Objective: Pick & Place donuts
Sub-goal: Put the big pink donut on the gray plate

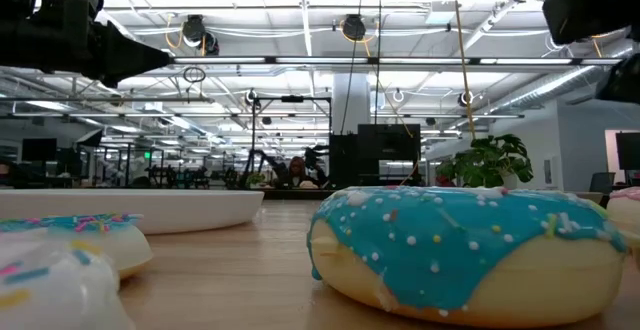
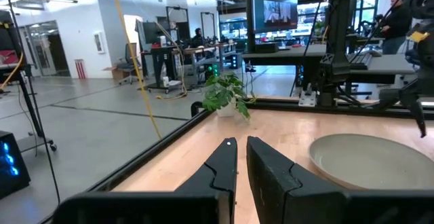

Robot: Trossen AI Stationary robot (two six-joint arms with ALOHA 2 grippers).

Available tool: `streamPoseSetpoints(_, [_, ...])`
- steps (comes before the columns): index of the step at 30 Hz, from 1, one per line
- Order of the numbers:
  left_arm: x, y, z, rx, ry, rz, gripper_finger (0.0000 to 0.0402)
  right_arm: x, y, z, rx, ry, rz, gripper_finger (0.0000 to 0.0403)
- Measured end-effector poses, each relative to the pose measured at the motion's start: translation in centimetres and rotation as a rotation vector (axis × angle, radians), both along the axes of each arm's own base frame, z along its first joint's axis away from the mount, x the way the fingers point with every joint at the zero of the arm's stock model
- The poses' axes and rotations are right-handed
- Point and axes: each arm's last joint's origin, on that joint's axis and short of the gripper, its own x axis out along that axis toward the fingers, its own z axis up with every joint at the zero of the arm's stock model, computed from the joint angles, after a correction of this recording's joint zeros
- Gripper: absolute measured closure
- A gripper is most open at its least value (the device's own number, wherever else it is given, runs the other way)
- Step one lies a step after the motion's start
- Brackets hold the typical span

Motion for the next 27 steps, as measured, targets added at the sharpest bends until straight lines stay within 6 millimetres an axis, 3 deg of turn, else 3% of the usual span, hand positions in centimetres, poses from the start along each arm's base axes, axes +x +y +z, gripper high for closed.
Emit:
streamPoseSetpoints(14, [0.0,0.0,0.0,-0.016,-0.005,-0.002,0.0360,-0.1,-0.4,-1.8,-0.021,-0.086,0.048,0.0179])
streamPoseSetpoints(27, [0.0,0.0,-0.4,-0.031,0.025,-0.003,0.0360,0.8,0.0,-5.1,-0.042,-0.053,0.106,0.0179])
